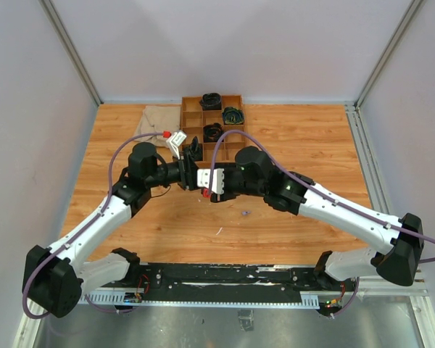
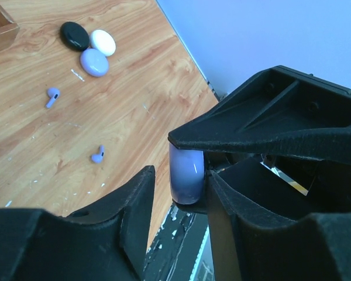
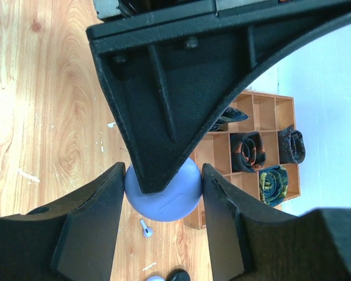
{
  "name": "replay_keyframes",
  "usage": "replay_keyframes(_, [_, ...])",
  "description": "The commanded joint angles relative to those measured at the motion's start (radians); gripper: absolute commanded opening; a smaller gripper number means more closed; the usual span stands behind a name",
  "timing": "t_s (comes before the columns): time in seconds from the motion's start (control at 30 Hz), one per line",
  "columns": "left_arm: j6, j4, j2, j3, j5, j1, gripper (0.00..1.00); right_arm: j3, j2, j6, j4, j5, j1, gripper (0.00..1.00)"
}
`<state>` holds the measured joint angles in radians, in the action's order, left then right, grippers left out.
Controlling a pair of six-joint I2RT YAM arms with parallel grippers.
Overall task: Insert the wireless bluetooth earbuds into the charging case
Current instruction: Pick up the charging case at the center of the board.
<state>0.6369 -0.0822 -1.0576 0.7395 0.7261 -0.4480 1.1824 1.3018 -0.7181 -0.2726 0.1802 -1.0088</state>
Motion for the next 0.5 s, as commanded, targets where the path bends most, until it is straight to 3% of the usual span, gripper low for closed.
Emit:
replay_keyframes(0.0, [0.024, -0.066, -0.009, -0.018, 0.050, 0.006, 0.42, 0.007, -0.001, -0.039, 0.038, -0.008, -0.025, 0.32])
replay_keyframes(0.23, [0.021, -0.088, 0.008, -0.030, 0.056, 0.006, 0.22, -0.015, -0.013, -0.075, 0.053, -0.011, -0.027, 0.47])
replay_keyframes(0.47, [-0.013, -0.128, 0.068, -0.057, 0.013, 0.006, 0.14, -0.033, -0.074, -0.047, 0.047, -0.013, -0.017, 0.76])
